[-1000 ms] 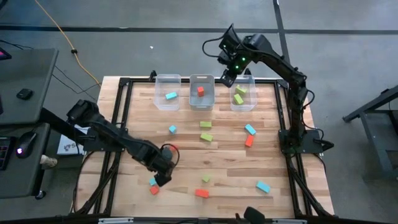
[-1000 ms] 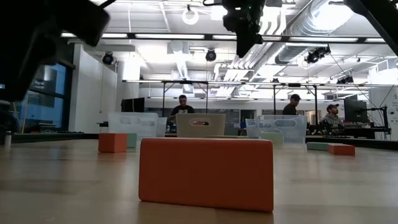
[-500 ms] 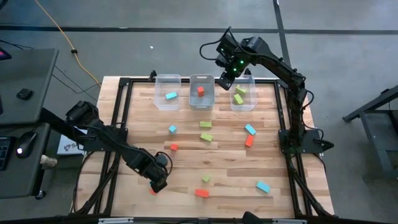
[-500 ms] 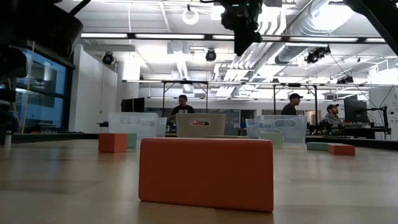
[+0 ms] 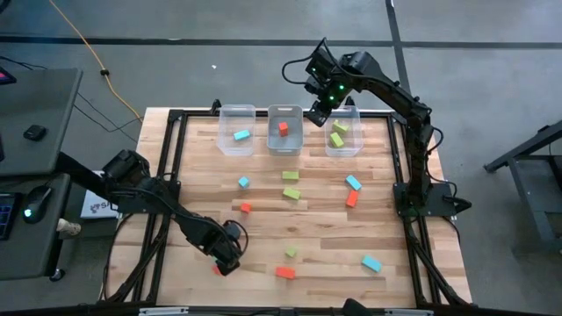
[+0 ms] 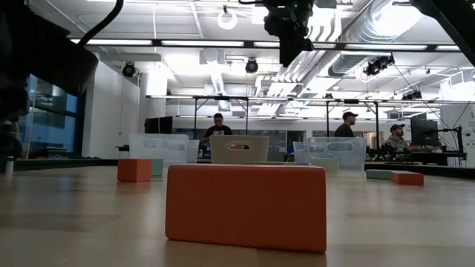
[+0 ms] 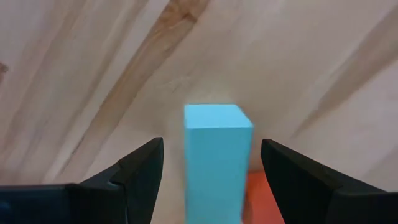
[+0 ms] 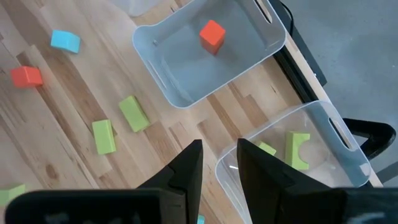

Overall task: Sort & place blocks by color
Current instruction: Put the large blue rectangular block into the left transparent bin

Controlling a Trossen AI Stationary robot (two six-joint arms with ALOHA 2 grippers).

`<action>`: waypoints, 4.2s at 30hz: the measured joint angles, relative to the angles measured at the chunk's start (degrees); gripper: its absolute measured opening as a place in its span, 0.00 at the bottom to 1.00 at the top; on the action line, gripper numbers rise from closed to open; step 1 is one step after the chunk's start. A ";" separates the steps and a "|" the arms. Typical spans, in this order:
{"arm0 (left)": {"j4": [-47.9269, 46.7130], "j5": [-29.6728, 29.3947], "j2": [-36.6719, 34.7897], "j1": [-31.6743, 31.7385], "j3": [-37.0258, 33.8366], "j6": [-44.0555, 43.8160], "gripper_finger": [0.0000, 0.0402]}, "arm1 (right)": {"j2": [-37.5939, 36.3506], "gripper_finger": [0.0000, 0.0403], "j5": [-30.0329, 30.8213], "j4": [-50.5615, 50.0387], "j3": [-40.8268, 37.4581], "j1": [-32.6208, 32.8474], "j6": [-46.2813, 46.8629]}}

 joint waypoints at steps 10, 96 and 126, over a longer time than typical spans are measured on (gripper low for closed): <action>-0.09 1.06 0.12 0.00 0.00 -1.04 0.47 | 0.00 0.23 0.00 0.00 -0.02 0.00 0.00; 16.63 -1.30 -20.11 87.54 3.71 67.36 0.19 | 0.02 0.23 3.41 4.49 -0.03 -0.42 0.51; 1.28 6.02 3.56 86.97 14.21 68.64 0.19 | 0.04 0.23 3.47 4.54 -0.03 -0.39 9.50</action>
